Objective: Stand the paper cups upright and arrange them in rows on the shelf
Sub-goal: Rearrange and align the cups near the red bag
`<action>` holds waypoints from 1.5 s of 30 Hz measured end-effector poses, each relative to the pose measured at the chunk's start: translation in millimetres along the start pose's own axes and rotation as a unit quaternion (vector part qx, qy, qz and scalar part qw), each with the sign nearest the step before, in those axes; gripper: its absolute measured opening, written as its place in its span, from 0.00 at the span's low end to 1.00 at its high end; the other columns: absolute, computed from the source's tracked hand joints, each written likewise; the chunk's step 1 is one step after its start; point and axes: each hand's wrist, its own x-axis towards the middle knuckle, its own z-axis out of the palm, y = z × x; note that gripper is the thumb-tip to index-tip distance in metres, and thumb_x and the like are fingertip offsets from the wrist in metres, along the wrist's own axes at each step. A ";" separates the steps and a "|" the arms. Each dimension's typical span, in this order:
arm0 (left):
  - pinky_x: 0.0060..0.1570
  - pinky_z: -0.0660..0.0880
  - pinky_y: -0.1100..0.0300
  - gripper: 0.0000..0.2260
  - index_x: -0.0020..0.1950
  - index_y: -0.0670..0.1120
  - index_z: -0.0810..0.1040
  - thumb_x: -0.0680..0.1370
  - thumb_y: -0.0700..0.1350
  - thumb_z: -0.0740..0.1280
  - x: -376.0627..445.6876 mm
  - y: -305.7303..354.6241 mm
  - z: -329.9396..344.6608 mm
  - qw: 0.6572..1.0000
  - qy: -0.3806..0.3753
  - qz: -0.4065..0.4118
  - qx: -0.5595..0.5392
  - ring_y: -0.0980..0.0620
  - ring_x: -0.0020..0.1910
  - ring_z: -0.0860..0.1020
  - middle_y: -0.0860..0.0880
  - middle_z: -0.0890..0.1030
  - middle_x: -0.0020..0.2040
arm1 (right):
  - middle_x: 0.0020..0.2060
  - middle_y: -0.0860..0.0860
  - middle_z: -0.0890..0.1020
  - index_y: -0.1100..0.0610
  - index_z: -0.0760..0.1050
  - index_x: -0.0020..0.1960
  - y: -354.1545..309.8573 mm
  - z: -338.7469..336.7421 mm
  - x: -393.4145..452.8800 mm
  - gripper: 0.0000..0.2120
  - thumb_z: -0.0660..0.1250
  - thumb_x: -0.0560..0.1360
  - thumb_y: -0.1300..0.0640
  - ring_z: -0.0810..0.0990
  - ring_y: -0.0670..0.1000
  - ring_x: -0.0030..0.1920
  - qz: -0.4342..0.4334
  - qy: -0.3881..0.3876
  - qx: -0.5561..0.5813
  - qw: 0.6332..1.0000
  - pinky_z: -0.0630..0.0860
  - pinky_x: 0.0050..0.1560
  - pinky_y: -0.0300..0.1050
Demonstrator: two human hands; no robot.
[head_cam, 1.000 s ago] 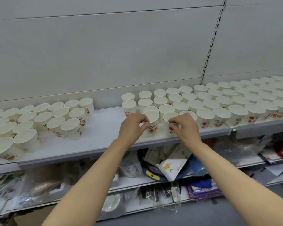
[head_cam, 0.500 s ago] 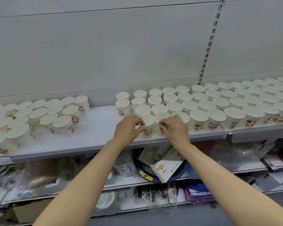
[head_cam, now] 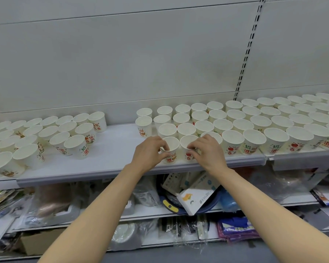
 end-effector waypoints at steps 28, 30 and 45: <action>0.43 0.72 0.57 0.05 0.49 0.52 0.82 0.75 0.50 0.71 -93.9 -255.3 -123.1 0.973 0.101 -0.173 0.110 0.51 0.53 0.74 0.55 0.78 0.53 | 0.38 0.47 0.82 0.53 0.81 0.43 -183.6 157.8 71.8 0.03 0.73 0.70 0.57 0.75 0.51 0.41 -0.125 -0.006 0.034 0.992 0.68 0.41 0.42; 0.38 0.72 0.58 0.03 0.47 0.52 0.81 0.75 0.50 0.72 -101.9 -260.3 -130.0 0.979 0.128 -0.145 0.067 0.54 0.46 0.75 0.57 0.79 0.49 | 0.39 0.47 0.83 0.53 0.81 0.44 -204.3 174.7 97.4 0.04 0.74 0.70 0.57 0.76 0.51 0.42 -0.094 -0.021 0.037 0.995 0.72 0.39 0.43; 0.37 0.68 0.69 0.05 0.45 0.55 0.81 0.73 0.47 0.74 -131.6 -281.1 -142.3 0.980 0.137 -0.105 -0.097 0.60 0.43 0.76 0.61 0.81 0.44 | 0.33 0.50 0.81 0.57 0.81 0.36 -238.9 230.8 168.1 0.01 0.72 0.66 0.61 0.74 0.57 0.40 -0.061 -0.110 0.014 0.992 0.70 0.35 0.47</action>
